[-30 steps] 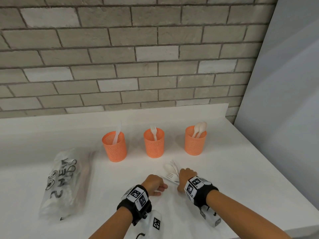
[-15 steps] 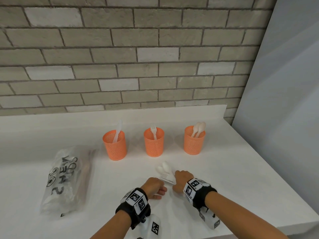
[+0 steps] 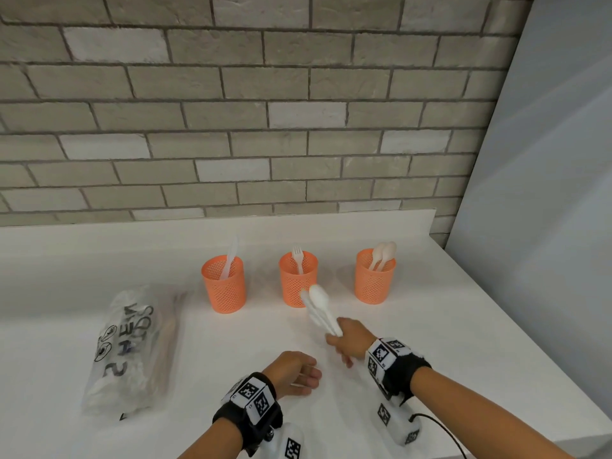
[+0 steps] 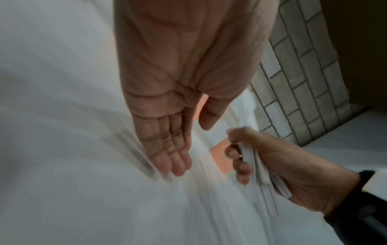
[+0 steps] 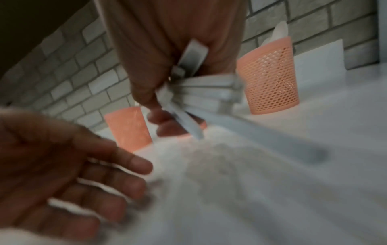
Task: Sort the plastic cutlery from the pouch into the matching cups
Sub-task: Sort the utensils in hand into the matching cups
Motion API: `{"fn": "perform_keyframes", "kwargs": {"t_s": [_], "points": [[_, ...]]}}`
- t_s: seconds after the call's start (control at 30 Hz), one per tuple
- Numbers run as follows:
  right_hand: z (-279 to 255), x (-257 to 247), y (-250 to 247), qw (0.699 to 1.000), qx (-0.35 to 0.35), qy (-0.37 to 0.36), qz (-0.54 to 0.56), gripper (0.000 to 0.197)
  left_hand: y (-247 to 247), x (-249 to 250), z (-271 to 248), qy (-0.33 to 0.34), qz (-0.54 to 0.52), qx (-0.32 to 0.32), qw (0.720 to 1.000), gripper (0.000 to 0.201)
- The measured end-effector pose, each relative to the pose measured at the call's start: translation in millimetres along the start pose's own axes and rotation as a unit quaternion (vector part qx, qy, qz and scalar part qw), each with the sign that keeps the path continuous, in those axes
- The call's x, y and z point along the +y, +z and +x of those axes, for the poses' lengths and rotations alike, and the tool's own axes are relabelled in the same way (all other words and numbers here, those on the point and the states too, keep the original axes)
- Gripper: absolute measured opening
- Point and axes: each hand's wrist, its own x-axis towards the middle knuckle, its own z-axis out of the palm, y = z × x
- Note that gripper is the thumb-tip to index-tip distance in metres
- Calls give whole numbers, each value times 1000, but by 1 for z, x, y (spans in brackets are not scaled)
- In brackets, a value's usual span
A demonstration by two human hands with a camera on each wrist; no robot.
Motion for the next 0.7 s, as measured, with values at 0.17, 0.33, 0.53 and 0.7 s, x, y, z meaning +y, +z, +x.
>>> {"fn": "perform_keyframes", "kwargs": {"t_s": [0.17,0.33,0.53,0.7], "points": [[-9,-49,-20,959,100,-115,239,22,2,16,-9,19,-218,-65,974,35],[-17,-85,-24,916,174,-176,315,27,1,38,-17,34,-332,-102,937,46],[-17,-92,-8,895,201,-223,331,12,8,52,-22,28,-363,-145,920,49],[-13,-85,0,911,203,-230,275,16,1,60,-23,30,-354,-147,923,54]]}}
